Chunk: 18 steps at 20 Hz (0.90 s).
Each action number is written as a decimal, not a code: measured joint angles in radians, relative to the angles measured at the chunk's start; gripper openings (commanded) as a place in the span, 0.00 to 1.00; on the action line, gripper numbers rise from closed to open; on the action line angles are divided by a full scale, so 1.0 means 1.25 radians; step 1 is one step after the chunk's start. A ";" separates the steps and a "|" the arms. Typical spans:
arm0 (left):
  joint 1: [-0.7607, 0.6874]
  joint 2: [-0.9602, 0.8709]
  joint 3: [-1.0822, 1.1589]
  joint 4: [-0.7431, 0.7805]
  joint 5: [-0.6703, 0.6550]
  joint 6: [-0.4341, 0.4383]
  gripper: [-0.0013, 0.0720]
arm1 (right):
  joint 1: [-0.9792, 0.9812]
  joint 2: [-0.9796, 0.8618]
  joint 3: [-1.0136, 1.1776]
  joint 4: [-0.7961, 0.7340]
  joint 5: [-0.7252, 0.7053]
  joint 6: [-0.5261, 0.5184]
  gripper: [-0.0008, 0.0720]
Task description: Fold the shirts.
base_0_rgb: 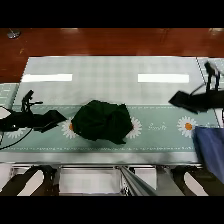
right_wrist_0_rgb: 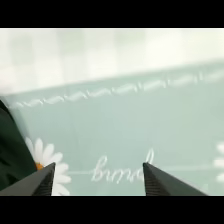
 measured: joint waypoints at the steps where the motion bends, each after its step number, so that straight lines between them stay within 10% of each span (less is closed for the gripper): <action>1: 0.011 -0.024 -0.015 -0.043 0.010 0.027 0.97 | -0.023 0.042 -0.085 0.035 -0.021 -0.010 0.86; 15: -0.106 -0.245 -0.016 -0.305 0.176 0.150 0.96 | -0.072 0.167 -0.381 0.291 -0.084 -0.130 0.86; 18: -0.140 -0.275 0.005 -0.295 0.205 0.157 0.04 | -0.019 0.161 -0.383 0.300 -0.115 -0.125 0.86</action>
